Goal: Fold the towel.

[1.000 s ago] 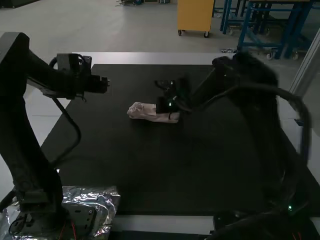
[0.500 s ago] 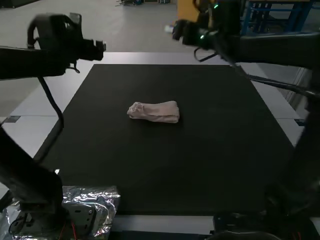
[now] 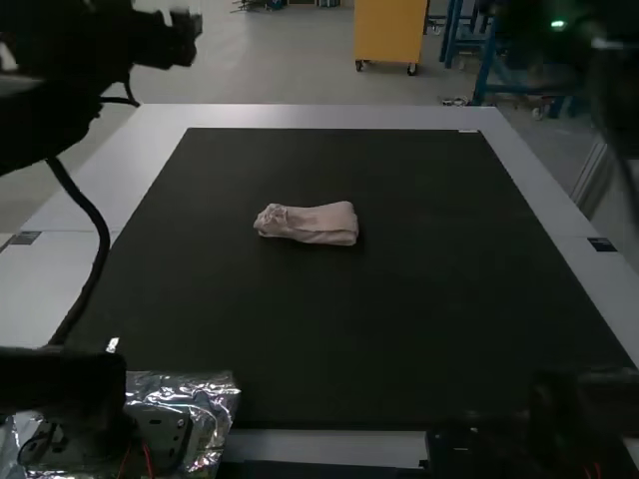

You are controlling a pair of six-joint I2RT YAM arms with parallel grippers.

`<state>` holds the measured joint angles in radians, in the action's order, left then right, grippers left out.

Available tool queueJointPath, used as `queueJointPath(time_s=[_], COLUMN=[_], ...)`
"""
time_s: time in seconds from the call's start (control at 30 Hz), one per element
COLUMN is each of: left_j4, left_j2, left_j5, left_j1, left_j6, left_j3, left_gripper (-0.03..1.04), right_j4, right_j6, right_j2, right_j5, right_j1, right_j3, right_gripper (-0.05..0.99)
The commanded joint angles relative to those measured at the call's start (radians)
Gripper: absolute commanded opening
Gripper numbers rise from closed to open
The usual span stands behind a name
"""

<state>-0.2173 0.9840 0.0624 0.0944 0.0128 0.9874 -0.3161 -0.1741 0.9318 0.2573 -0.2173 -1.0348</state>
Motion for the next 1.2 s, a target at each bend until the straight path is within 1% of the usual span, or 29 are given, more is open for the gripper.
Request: queueJointPath(time_s=[0.0,0.2,0.33,0.47,0.67,0.77,0.9,0.97,1.0,1.03,1.07,1.1,1.13,1.17], left_j4=[-0.004,0.026,0.039,0.072,0.091,0.111,0.133,0.167,0.168,0.174,0.182,0.205,0.211,0.191], left_j2=[-0.102,-0.297,-0.430,-0.574,-0.800,-0.894,-0.987,-0.984,-0.986,-0.984,-0.984,-0.984,-0.984,-0.984], left_j5=[-0.035,-0.033,-0.033,-0.035,-0.029,-0.016,-0.019,-0.021,-0.022,-0.022,-0.024,-0.027,-0.035,-0.035], left_j1=[-0.007,-0.010,-0.021,-0.038,-0.107,-0.131,-0.145,-0.151,-0.154,-0.151,-0.151,-0.151,-0.151,-0.151], left_j6=[-0.027,-0.030,-0.042,-0.051,-0.056,-0.056,-0.060,-0.093,-0.093,-0.094,-0.094,-0.093,-0.096,-0.097], left_j3=[-0.030,-0.099,-0.161,-0.205,-0.262,-0.274,-0.288,-0.283,-0.285,-0.286,-0.291,-0.297,-0.311,-0.340], left_gripper=[0.97,0.97,0.97,0.97,0.97,0.97,0.97,0.97,0.97,0.97,0.97,0.97,0.97,0.97], right_j4=[-0.006,0.008,0.058,0.115,0.160,0.161,0.183,0.183,0.184,0.193,0.196,0.204,0.204,0.204], right_j6=[-0.025,-0.070,-0.082,-0.093,-0.096,-0.096,-0.093,-0.079,-0.057,-0.034,-0.031,-0.008,0.021,0.068], right_j2=[-0.120,-0.378,-0.533,-0.640,-0.766,-0.824,-0.900,-0.929,-0.933,-0.930,-0.930,-0.930,-0.930,-0.930], right_j5=[-0.003,0.008,0.022,0.022,0.007,-0.020,-0.050,-0.070,-0.073,-0.090,-0.102,-0.112,-0.141,-0.190], right_j1=[0.038,0.111,0.145,0.162,0.170,0.171,0.173,0.176,0.176,0.176,0.173,0.170,0.167,0.164], right_j3=[0.053,0.151,0.180,0.185,0.183,0.182,0.188,0.203,0.205,0.205,0.211,0.225,0.243,0.271], right_gripper=[0.91,0.91,0.91,0.91,0.91,0.91,0.91,0.91,0.91,0.91,0.91,0.91,0.91,0.91])
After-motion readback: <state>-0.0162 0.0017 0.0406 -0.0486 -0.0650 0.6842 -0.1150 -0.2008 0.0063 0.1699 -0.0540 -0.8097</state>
